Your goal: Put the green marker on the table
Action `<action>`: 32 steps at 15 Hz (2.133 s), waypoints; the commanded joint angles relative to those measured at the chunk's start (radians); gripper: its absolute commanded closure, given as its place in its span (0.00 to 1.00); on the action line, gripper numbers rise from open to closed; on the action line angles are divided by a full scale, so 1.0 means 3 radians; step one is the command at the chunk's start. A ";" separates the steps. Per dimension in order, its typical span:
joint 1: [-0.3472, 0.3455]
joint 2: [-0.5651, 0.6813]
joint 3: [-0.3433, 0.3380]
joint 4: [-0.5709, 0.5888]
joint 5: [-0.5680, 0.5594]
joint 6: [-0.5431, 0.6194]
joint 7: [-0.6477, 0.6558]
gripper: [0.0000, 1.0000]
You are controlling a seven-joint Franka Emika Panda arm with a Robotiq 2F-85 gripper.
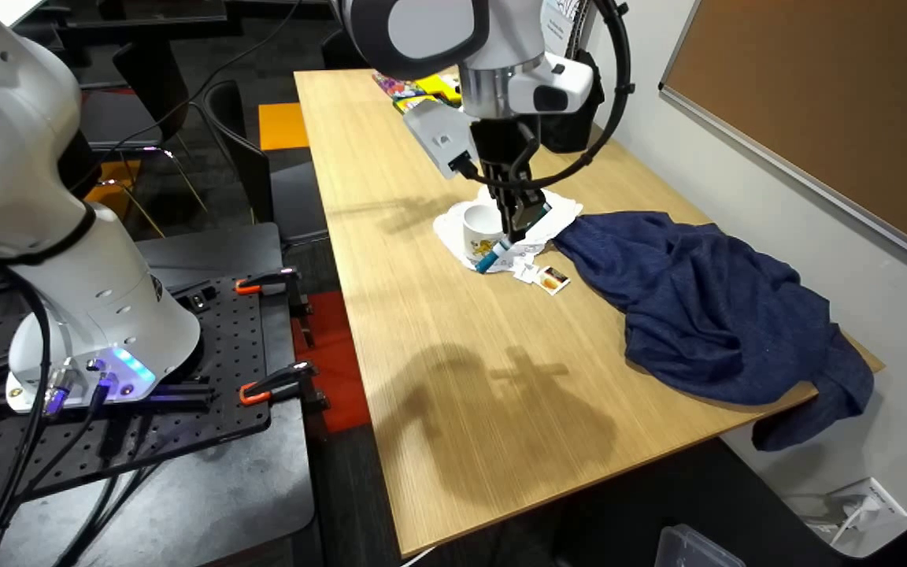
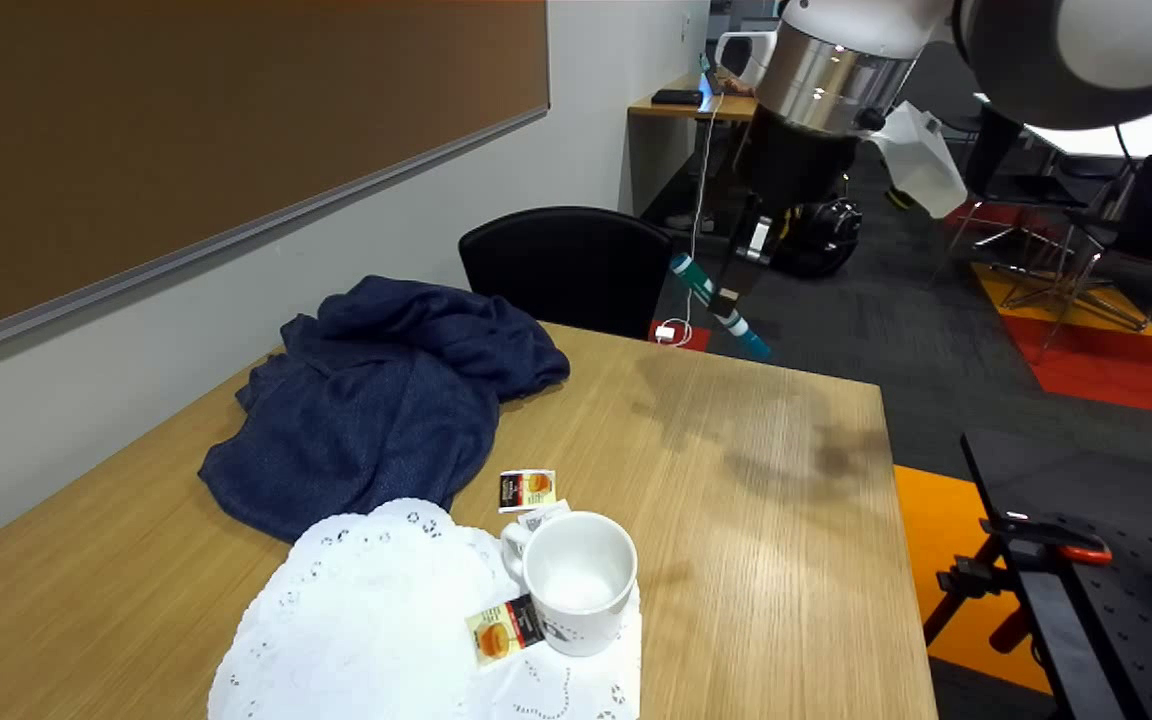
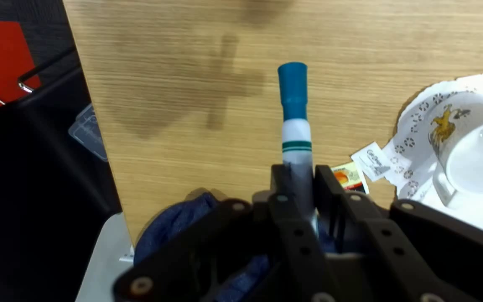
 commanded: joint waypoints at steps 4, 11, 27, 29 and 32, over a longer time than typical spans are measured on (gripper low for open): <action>-0.0123 0.0217 -0.0176 0.0293 0.0093 -0.0632 -0.0637 0.95; -0.0191 0.0765 -0.0188 0.0430 0.0031 -0.0594 -0.0648 0.95; -0.0225 0.1736 -0.0233 0.0997 -0.0137 -0.0885 -0.0525 0.95; -0.0217 0.1757 -0.0235 0.1023 -0.0183 -0.0908 -0.0524 0.53; -0.0222 0.1753 -0.0221 0.1050 -0.0189 -0.0960 -0.0531 0.32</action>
